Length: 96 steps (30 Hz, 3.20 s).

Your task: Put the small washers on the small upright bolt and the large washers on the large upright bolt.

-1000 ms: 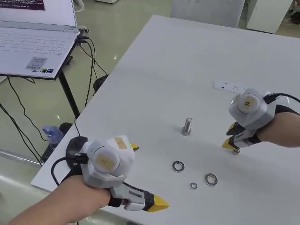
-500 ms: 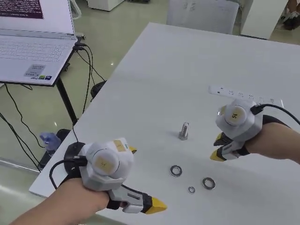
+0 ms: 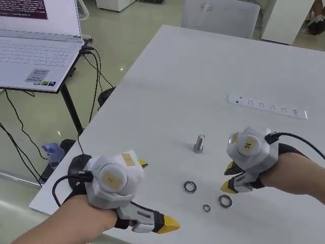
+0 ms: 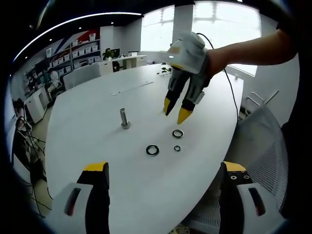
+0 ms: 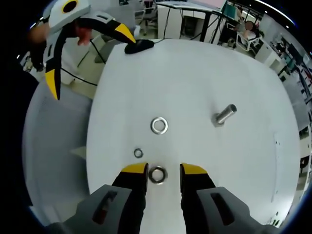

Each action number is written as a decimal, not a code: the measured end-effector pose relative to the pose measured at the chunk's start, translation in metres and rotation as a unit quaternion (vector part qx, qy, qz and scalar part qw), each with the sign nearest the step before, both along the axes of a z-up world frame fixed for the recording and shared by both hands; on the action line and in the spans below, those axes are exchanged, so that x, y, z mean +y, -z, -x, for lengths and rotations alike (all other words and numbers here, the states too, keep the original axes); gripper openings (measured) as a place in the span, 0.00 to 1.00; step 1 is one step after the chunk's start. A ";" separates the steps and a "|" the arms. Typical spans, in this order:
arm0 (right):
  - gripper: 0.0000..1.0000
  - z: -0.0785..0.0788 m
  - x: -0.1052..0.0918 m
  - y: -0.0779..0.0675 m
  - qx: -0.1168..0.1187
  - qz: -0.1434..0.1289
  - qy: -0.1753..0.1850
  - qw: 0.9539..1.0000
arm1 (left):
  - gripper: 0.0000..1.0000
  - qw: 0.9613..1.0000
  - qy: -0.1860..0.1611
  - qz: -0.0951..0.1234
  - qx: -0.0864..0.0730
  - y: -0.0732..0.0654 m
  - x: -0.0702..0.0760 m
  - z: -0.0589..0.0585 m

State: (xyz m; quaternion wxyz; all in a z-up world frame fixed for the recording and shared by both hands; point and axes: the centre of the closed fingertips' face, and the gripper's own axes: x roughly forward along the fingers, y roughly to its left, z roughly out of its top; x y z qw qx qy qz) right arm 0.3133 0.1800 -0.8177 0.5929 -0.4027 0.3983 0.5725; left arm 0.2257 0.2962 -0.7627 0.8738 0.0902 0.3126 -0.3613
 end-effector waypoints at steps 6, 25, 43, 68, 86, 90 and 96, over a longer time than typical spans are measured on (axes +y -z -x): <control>0.28 0.017 0.005 0.009 0.010 -0.004 -0.002 1.000 | 0.94 1.000 0.002 0.001 0.000 0.001 -0.001 0.000; 0.28 0.043 0.018 0.053 0.019 0.000 -0.013 1.000 | 0.95 1.000 0.005 -0.008 -0.007 -0.002 0.002 0.001; 0.26 0.044 0.018 0.061 0.005 0.012 -0.025 1.000 | 0.95 1.000 0.011 -0.006 -0.007 -0.003 0.002 -0.002; 0.13 0.047 0.018 0.063 0.007 0.077 -0.045 0.996 | 0.92 1.000 0.015 -0.011 -0.004 -0.001 0.002 -0.006; 0.12 0.048 0.013 0.053 0.038 0.036 0.001 0.999 | 0.92 1.000 0.014 -0.015 -0.004 0.002 0.001 -0.012; 0.12 0.042 0.006 0.042 0.035 0.024 0.021 0.999 | 0.93 1.000 0.012 -0.014 -0.006 0.004 0.002 -0.014; 0.12 0.031 -0.019 0.025 0.028 0.014 0.051 0.998 | 0.94 1.000 0.013 -0.014 -0.004 0.007 0.001 -0.012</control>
